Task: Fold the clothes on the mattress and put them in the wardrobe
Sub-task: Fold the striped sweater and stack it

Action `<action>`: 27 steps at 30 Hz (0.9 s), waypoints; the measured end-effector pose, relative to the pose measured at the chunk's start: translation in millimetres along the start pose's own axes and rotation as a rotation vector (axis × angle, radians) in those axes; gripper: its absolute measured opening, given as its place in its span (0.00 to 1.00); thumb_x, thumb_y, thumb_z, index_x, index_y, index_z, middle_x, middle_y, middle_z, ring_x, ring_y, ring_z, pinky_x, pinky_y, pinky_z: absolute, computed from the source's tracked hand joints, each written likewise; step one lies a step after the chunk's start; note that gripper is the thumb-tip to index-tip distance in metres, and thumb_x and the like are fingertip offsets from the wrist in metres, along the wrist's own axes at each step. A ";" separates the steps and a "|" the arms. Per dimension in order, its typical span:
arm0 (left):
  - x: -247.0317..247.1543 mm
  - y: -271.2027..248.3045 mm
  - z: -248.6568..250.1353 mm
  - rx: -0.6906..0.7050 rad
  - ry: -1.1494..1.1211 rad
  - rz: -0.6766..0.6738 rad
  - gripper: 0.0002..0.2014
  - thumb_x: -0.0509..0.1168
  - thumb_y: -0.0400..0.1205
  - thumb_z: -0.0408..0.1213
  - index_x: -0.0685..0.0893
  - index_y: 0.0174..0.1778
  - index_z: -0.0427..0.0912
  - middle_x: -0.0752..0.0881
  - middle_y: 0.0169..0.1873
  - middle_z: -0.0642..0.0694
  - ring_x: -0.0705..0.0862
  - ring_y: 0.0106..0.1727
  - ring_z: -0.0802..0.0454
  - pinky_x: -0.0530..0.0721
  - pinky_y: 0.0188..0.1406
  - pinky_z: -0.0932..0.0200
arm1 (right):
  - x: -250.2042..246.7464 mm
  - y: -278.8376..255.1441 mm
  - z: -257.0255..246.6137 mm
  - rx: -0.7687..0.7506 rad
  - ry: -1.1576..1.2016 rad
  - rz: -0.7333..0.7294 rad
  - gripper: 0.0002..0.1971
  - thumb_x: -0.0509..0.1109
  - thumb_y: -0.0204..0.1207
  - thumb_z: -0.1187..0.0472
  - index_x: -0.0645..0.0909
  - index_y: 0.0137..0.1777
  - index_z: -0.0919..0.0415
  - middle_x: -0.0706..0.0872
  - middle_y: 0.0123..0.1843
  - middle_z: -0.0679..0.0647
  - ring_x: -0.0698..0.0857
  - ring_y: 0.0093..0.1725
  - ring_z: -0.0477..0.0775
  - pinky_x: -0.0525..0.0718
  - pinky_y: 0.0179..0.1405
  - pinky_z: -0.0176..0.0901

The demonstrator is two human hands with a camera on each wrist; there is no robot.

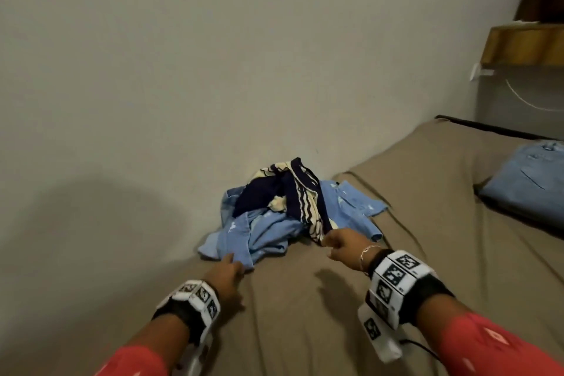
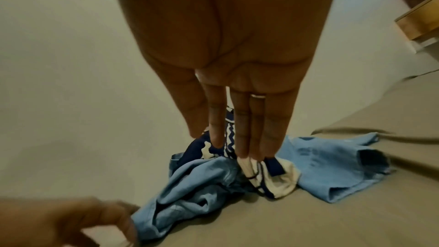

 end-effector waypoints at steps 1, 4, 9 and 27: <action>12.2 4.9 -2.5 0.016 -0.023 -0.026 0.41 0.77 0.69 0.46 0.65 0.75 0.43 0.56 0.79 0.39 0.65 0.77 0.43 0.67 0.73 0.54 | -1.8 16.5 -8.3 -0.006 -0.017 0.032 0.16 0.65 0.78 0.66 0.78 0.65 0.61 0.81 0.66 0.57 0.79 0.66 0.57 0.75 0.63 0.41; 28.5 21.2 -8.6 0.045 -0.051 -0.064 0.51 0.81 0.63 0.48 0.58 0.76 0.40 0.55 0.80 0.39 0.64 0.78 0.42 0.65 0.75 0.53 | -6.2 63.5 -24.0 -0.027 -0.058 0.105 0.17 0.65 0.76 0.69 0.80 0.65 0.59 0.76 0.68 0.60 0.78 0.66 0.62 0.74 0.64 0.43; 38.4 40.4 -14.0 0.012 -0.058 -0.102 0.55 0.81 0.62 0.48 0.53 0.78 0.40 0.55 0.80 0.39 0.66 0.77 0.40 0.66 0.75 0.49 | 3.9 119.3 -19.9 0.067 0.032 0.039 0.13 0.72 0.71 0.67 0.82 0.55 0.72 0.80 0.51 0.61 0.80 0.51 0.57 0.79 0.54 0.48; -119.8 -71.4 157.1 0.369 -0.732 0.665 0.24 0.63 0.78 0.37 0.68 0.71 0.40 0.74 0.69 0.38 0.75 0.68 0.42 0.77 0.61 0.48 | -272.9 -177.8 -128.4 -0.561 0.782 0.439 0.17 0.58 0.59 0.80 0.81 0.37 0.60 0.85 0.26 0.51 0.82 0.26 0.47 0.81 0.26 0.33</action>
Point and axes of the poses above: each hand's wrist, its own y-axis towards the middle knuckle, its own x-axis out of the palm, z = x × y, the point moved 8 cm from there along y, towards the middle knuckle
